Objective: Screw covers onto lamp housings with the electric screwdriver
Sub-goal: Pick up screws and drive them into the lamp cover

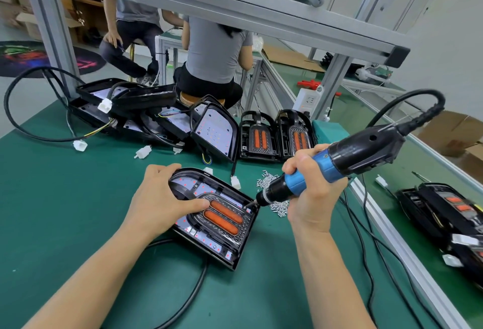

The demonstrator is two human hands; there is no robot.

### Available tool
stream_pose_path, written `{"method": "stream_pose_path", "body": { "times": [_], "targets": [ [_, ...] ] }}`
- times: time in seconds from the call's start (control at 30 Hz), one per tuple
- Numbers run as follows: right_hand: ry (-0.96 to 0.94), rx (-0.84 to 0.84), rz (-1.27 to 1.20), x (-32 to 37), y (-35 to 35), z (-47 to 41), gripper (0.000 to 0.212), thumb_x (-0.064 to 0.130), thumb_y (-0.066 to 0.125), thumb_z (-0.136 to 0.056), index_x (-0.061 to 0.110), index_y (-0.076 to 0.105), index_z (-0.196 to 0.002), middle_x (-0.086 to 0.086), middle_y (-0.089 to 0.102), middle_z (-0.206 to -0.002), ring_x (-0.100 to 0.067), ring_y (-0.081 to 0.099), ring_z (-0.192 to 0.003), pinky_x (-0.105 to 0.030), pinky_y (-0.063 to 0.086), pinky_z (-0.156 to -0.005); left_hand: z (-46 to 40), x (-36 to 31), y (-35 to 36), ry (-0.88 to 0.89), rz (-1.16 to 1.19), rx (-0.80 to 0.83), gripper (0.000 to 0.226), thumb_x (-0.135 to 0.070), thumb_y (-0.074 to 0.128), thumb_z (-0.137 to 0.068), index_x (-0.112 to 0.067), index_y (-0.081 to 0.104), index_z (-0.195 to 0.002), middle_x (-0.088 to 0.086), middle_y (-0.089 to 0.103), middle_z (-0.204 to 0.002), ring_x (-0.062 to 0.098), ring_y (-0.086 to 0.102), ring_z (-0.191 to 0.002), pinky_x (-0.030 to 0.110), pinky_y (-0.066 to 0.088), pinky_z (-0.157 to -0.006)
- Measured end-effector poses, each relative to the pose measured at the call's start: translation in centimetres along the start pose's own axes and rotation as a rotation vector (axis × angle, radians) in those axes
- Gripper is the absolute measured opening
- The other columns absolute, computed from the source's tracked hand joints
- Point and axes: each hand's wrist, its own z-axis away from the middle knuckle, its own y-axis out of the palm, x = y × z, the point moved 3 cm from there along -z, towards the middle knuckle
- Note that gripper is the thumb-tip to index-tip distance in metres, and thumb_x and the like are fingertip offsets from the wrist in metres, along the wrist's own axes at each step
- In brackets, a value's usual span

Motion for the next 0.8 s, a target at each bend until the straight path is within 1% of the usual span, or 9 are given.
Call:
{"method": "stream_pose_path", "body": {
  "times": [0.07,0.17,0.27,0.4,0.5,0.6,0.67,0.7,0.8],
  "targets": [
    [-0.003,0.017,-0.006,0.0,0.1,0.1,0.02,0.011,0.061,-0.067,0.032,0.062,-0.065,0.008,0.054,-0.055,-0.019,0.049,-0.053,-0.029,0.045,-0.06,0.0,0.0,0.0,0.002,-0.004,-0.002,0.102,-0.05,0.088,-0.049,-0.02,0.045,-0.137,-0.01,0.039,-0.113,0.011,0.049,-0.102,0.029,0.039,-0.091],
    [0.004,0.035,-0.017,-0.1,0.1,0.1,0.019,0.014,0.062,-0.067,0.032,0.061,-0.067,0.009,0.055,-0.056,-0.018,0.049,-0.053,-0.029,0.044,-0.06,-0.2,-0.1,0.0,0.006,-0.011,-0.004,0.101,-0.049,0.088,-0.049,-0.021,0.046,-0.136,-0.011,0.039,-0.112,0.01,0.049,-0.101,0.028,0.039,-0.09],
    [0.028,0.02,-0.057,-0.3,-0.1,0.2,0.03,0.001,0.061,-0.069,0.03,0.057,-0.076,0.008,0.054,-0.057,-0.017,0.049,-0.051,-0.027,0.045,-0.057,-0.2,-0.1,0.1,0.004,-0.007,-0.007,0.099,-0.048,0.089,-0.05,-0.021,0.048,-0.135,-0.011,0.04,-0.112,0.01,0.048,-0.1,0.028,0.038,-0.089],
    [0.025,0.063,-0.064,-0.4,0.2,0.4,0.032,-0.001,0.06,-0.07,0.025,0.055,-0.087,0.007,0.053,-0.058,-0.016,0.049,-0.05,-0.026,0.045,-0.057,-0.5,-0.3,0.1,0.013,-0.007,0.0,0.099,-0.047,0.089,-0.049,-0.019,0.048,-0.135,-0.01,0.04,-0.113,0.01,0.047,-0.1,0.026,0.037,-0.089],
    [0.024,0.092,-0.048,-0.4,0.4,0.6,0.032,-0.01,0.051,-0.073,0.016,0.047,-0.092,0.008,0.053,-0.057,-0.016,0.048,-0.05,-0.028,0.045,-0.056,-0.7,-0.4,0.1,0.028,-0.016,0.005,0.098,-0.046,0.089,-0.049,-0.019,0.048,-0.135,-0.01,0.04,-0.112,0.01,0.048,-0.1,0.026,0.037,-0.088],
    [0.026,0.081,-0.03,-0.4,0.3,0.8,0.036,-0.009,0.052,-0.073,0.023,0.053,-0.089,0.007,0.053,-0.057,-0.016,0.048,-0.051,-0.028,0.046,-0.056,-0.7,-0.1,0.3,0.013,-0.006,0.009,0.098,-0.045,0.09,-0.049,-0.018,0.049,-0.134,-0.008,0.042,-0.113,0.011,0.05,-0.101,0.028,0.038,-0.09],
    [0.026,0.108,-0.023,-0.1,0.3,0.9,0.042,-0.008,0.053,-0.072,0.033,0.059,-0.077,0.006,0.054,-0.057,-0.016,0.049,-0.051,-0.03,0.046,-0.058,-0.7,-0.1,0.4,0.012,0.002,0.013,0.097,-0.044,0.09,-0.049,-0.018,0.05,-0.134,-0.007,0.043,-0.114,0.012,0.05,-0.102,0.029,0.039,-0.091],
    [0.022,0.146,-0.013,0.1,0.5,0.9,0.042,-0.008,0.054,-0.072,0.033,0.06,-0.073,0.006,0.055,-0.058,-0.017,0.049,-0.051,-0.031,0.046,-0.058,-0.8,-0.3,0.4,0.022,0.003,0.017,0.097,-0.044,0.09,-0.05,-0.018,0.049,-0.134,-0.007,0.043,-0.114,0.012,0.05,-0.103,0.028,0.039,-0.091],
    [0.023,0.259,0.031,0.3,1.5,1.0,0.028,0.0,0.062,-0.07,0.029,0.063,-0.069,0.004,0.056,-0.058,-0.016,0.051,-0.05,-0.031,0.047,-0.056,-1.8,-1.5,0.4,0.075,-0.018,0.039,0.098,-0.042,0.091,-0.049,-0.019,0.049,-0.135,-0.006,0.044,-0.117,0.013,0.049,-0.106,0.029,0.038,-0.092]
  ]
}}
